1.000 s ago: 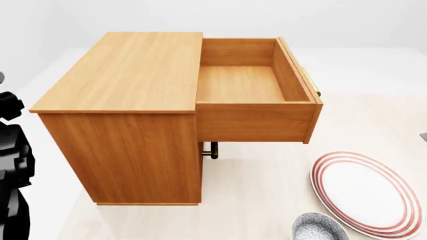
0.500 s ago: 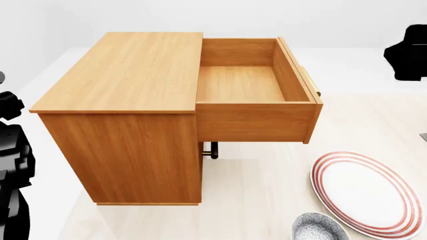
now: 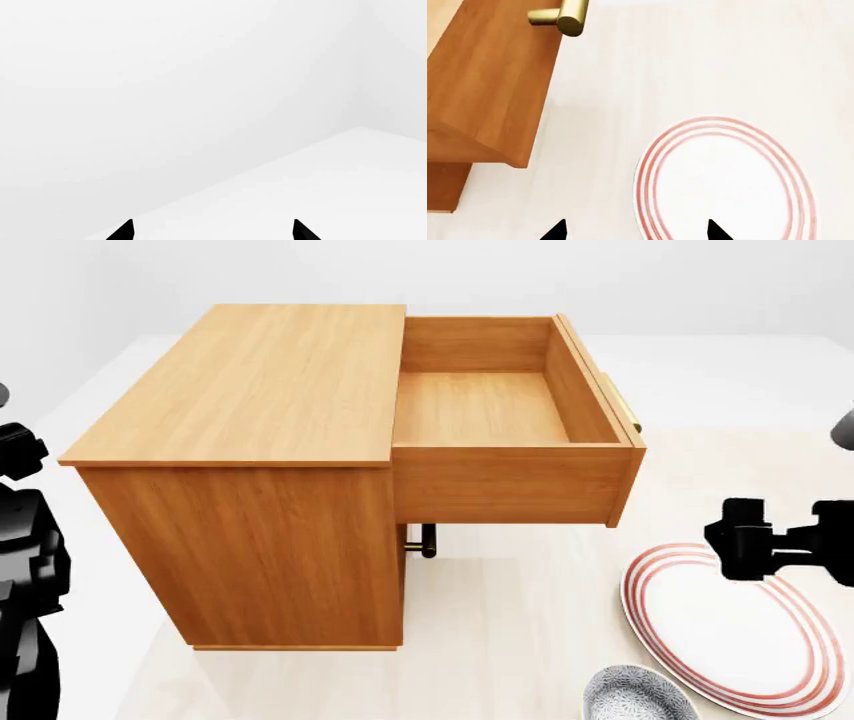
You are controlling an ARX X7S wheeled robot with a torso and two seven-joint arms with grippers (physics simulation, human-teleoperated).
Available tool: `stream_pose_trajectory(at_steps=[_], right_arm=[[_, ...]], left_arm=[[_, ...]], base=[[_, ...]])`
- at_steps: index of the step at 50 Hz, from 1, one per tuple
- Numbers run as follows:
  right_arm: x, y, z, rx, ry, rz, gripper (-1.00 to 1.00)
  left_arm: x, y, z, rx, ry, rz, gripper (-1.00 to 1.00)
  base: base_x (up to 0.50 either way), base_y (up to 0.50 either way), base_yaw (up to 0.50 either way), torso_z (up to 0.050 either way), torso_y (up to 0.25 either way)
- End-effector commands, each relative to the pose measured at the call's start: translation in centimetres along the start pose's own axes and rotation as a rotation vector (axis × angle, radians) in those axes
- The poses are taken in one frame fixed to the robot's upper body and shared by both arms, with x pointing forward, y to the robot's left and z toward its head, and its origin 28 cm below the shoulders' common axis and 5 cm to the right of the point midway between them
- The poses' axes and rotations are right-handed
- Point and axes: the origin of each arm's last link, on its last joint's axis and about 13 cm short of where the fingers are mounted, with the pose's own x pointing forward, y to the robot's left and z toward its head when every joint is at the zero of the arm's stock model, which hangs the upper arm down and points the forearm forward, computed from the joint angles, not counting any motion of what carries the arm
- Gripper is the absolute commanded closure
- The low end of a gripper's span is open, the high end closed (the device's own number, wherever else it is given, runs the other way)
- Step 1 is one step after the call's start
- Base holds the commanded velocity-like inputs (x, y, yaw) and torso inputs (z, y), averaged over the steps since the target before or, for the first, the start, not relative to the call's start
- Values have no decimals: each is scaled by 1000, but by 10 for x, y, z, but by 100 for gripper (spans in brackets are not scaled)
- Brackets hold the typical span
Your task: Open the top drawer of the cabinet and put the bowl in it.
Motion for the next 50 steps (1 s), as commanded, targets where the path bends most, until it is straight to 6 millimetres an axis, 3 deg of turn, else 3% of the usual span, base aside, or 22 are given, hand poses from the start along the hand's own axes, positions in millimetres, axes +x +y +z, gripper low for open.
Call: stream_pose_trajectory(at_steps=[1, 14, 50], right_arm=[[25, -5, -36, 3, 118, 19, -100], [42, -13, -62, 39, 183, 21, -100], [80, -17, -97, 31, 291, 34, -100]], left_arm=[[0, 0, 0, 1, -1, 3, -100], [0, 0, 0, -3, 1, 3, -100], [0, 0, 1, -5, 2, 4, -100]], base=[[0, 0, 0, 0, 0], [0, 0, 0, 0, 0], [0, 0, 0, 0, 0]])
